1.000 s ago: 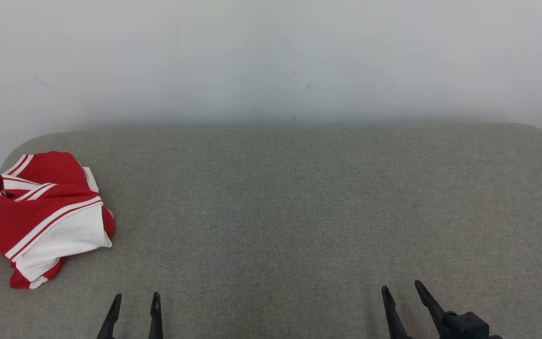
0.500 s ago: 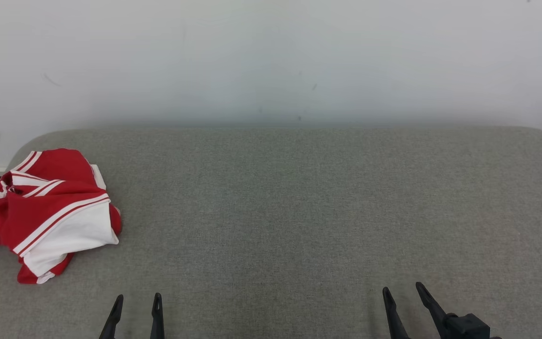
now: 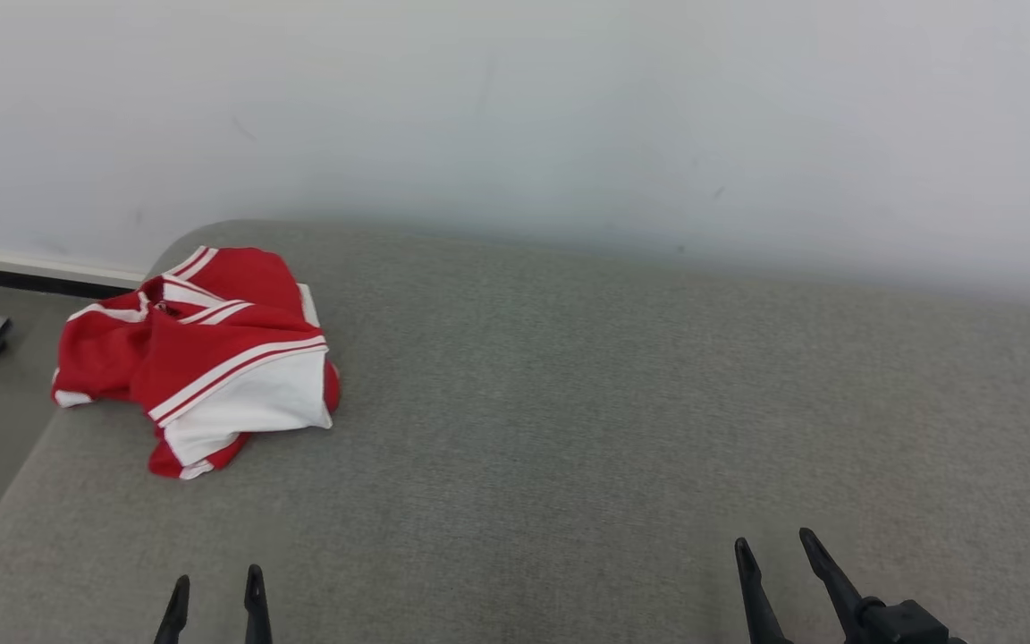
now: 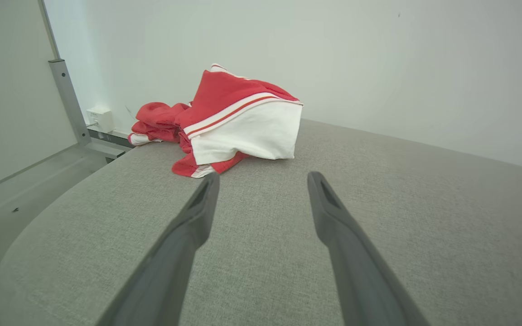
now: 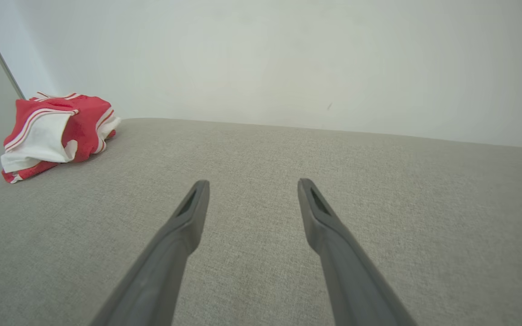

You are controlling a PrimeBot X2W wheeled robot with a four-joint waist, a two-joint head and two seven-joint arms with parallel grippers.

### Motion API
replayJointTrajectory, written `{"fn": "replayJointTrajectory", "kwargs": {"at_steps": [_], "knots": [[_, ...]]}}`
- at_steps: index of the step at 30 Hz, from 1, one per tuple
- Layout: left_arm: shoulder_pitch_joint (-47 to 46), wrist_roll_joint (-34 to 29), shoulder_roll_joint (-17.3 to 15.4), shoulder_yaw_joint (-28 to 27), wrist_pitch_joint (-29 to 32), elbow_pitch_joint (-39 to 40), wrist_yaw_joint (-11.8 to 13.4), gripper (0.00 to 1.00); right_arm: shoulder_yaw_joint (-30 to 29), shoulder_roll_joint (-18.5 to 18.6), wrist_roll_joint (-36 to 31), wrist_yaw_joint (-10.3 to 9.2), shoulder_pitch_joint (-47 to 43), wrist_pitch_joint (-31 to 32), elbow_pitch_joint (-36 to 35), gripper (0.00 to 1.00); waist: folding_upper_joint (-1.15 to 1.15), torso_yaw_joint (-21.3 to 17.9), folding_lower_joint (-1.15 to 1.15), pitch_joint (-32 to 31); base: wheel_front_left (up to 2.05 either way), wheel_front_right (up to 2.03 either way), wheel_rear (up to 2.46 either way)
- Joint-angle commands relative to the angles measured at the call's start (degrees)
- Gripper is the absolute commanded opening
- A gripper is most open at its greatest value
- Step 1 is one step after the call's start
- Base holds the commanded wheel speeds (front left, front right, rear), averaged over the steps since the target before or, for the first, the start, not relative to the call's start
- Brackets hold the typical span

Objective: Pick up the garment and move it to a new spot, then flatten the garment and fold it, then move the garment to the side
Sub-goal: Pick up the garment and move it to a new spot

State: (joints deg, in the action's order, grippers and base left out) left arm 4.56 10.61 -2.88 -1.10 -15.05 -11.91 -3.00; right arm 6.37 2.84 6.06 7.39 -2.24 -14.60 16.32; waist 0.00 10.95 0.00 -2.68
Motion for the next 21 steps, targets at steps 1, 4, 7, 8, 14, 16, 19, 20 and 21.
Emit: {"fn": "replayJointTrajectory", "kwargs": {"at_steps": [1, 4, 7, 8, 14, 16, 19, 20, 21], "knots": [[0.4, 0.1, 0.0, -0.4, -0.2, 0.1, 0.0, 1.0, 0.0, 0.1, 0.5, 0.19, -0.2, -0.2, -0.4, 1.0, 0.0, 4.8, 0.0, -1.2, 0.0, 0.0, 0.0], [1.0, 0.1, -0.1, -1.7, -0.2, 0.3, -0.3, 1.0, 0.3, 0.1, 1.1, 0.19, -0.4, -0.4, -1.6, 1.0, 0.0, 7.9, 0.0, -1.5, 0.0, 0.0, 0.0], [1.7, -0.6, -0.3, -2.8, -0.2, 0.8, -0.3, 1.0, 0.4, 0.1, 2.0, 0.19, -0.8, -0.5, -2.7, 1.0, 0.0, 12.0, 0.0, -1.9, 0.0, 0.0, 0.0], [1.8, -0.7, -0.4, -2.9, -0.2, 0.8, -0.4, 1.0, 0.3, 0.1, 2.1, 0.19, -1.0, -0.6, -2.8, 1.0, 0.0, 13.0, 0.0, -2.0, 0.0, 0.0, 0.0], [3.1, -0.7, -0.5, -5.4, -0.2, 2.7, -0.1, 1.0, 1.6, 0.1, 1.8, 0.18, 0.5, -0.6, -3.1, 1.0, 0.0, 16.6, 0.0, -1.1, 0.0, 0.0, 0.0], [3.7, -0.6, -0.4, -6.4, -0.2, 3.5, 0.1, 1.0, 2.2, 0.1, 1.5, 0.18, 1.3, -0.6, -2.7, 1.0, 0.0, 17.1, 0.0, -0.6, 0.0, 0.0, 0.0], [4.4, -0.3, -0.3, -7.4, -0.2, 5.0, 0.7, 1.0, 3.1, 0.1, 1.3, 0.18, 2.4, -0.6, -1.8, 1.0, 0.0, 17.7, 0.0, 0.2, 0.0, 0.0, 0.0], [4.7, -0.1, -0.2, -7.7, -0.2, 5.3, 0.9, 1.0, 3.3, 0.1, 1.2, 0.18, 2.7, -0.6, -1.4, 1.0, 0.0, 17.8, 0.0, 0.4, 0.0, 0.0, 0.0], [4.9, 0.1, -0.2, -8.0, -0.2, 5.7, 1.0, 1.0, 3.3, 0.1, 1.1, 0.18, 3.1, -0.6, -1.2, 1.0, 0.0, 18.0, 0.0, 0.6, 0.0, 0.0, 0.0]]}}
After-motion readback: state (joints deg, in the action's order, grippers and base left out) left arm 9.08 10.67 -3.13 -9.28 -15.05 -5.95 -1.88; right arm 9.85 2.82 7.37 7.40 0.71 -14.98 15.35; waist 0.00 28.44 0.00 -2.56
